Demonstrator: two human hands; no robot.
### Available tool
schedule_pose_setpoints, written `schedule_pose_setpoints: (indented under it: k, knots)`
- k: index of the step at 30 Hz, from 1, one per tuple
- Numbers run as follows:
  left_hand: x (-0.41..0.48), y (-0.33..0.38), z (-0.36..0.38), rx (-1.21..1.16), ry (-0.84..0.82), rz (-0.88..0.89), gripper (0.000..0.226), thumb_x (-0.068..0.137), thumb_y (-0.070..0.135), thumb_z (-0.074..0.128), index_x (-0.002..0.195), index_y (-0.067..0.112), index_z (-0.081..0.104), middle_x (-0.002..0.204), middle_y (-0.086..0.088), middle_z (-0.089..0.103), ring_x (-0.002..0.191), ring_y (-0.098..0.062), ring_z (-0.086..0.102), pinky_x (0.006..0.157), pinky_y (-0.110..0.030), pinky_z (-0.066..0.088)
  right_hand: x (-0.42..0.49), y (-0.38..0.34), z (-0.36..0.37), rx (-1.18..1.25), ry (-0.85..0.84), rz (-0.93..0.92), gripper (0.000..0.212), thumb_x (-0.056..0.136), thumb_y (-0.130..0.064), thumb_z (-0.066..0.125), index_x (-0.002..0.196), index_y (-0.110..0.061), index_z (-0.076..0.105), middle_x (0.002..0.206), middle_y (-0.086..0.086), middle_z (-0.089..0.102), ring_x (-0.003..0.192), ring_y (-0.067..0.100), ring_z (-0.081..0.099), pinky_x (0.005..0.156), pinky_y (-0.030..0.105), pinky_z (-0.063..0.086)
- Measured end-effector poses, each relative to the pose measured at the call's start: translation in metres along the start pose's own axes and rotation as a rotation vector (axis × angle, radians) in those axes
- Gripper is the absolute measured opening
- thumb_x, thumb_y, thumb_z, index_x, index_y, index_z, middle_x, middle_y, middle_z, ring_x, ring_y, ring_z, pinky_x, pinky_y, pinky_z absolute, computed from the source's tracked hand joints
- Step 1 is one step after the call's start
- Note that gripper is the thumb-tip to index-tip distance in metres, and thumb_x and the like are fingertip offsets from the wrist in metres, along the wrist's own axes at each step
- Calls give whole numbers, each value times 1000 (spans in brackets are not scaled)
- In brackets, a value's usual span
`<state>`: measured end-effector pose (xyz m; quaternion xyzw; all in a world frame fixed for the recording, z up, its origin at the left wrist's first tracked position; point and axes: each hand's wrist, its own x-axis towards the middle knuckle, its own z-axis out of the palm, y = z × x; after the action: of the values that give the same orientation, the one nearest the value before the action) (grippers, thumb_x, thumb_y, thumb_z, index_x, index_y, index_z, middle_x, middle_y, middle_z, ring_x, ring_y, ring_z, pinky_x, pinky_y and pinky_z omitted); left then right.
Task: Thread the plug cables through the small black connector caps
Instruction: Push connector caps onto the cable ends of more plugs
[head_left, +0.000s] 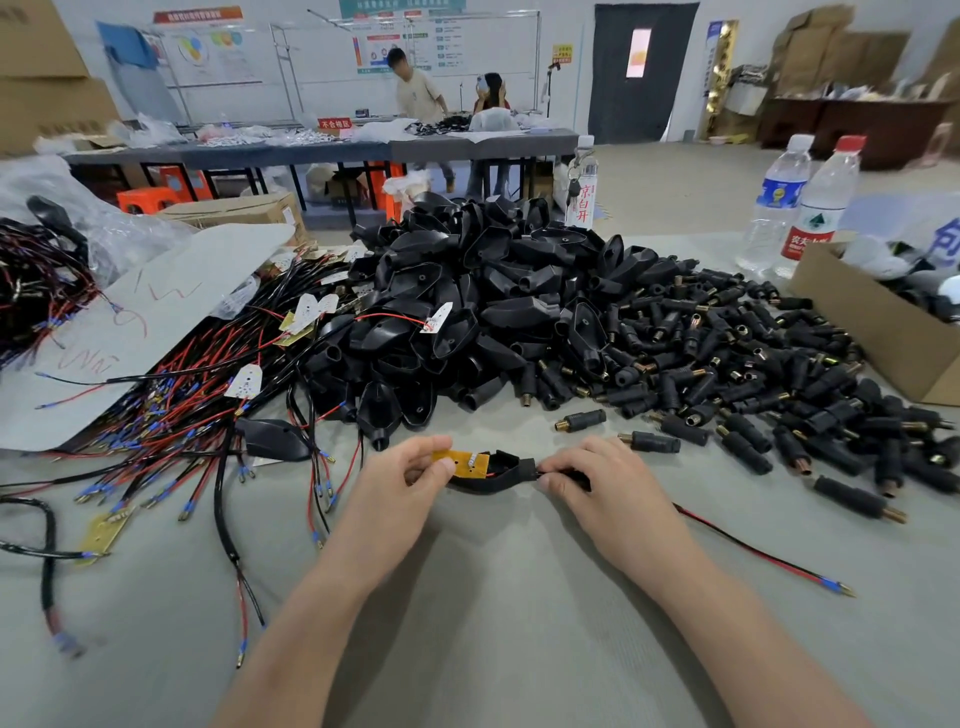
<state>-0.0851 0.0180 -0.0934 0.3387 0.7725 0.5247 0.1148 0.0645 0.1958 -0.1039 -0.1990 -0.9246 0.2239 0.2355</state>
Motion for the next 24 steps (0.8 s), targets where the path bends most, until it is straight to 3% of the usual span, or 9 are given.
schedule_pose_setpoints:
  k: [4,8,13,16,19,24]
  knots:
    - [-1,0,0,61,2,19,25,97,20,64,119,31,66,87,11,69,81,8,61,72,-5,41,0,0,-1,5,-6,-1,17,97,-37,61,109,-33,71,85,-24,49,90,2,39,80,9,30]
    - [-2,0,2,138,31,47,18,97,26,63,111,36,65,98,10,56,80,0,56,76,-13,43,0,0,-2,1,-20,-8,18,97,-36,60,111,-33,71,87,-25,50,94,3,42,78,14,29]
    - [-6,4,5,210,21,74,22,102,22,52,117,28,68,103,18,55,74,10,52,68,-5,38,0,1,-5,-15,-37,-34,19,98,-35,59,114,-32,70,88,-26,48,96,4,43,82,19,30]
    - [-7,6,6,254,40,94,27,103,17,49,119,29,68,91,21,59,74,15,52,66,-2,37,0,1,-5,-5,-36,-39,17,98,-36,60,112,-34,69,88,-29,49,96,3,43,84,20,33]
    - [-7,6,7,235,52,57,23,103,19,50,115,30,66,72,16,53,58,9,50,54,-7,37,-1,2,-6,-1,-51,-39,17,98,-36,59,113,-36,67,89,-30,50,94,-3,40,84,18,33]
    - [-8,6,7,288,58,69,21,103,22,50,100,35,66,72,13,55,58,5,49,56,-9,38,-1,6,-10,2,-67,-43,20,99,-32,57,115,-38,67,89,-30,49,95,-11,39,81,16,31]
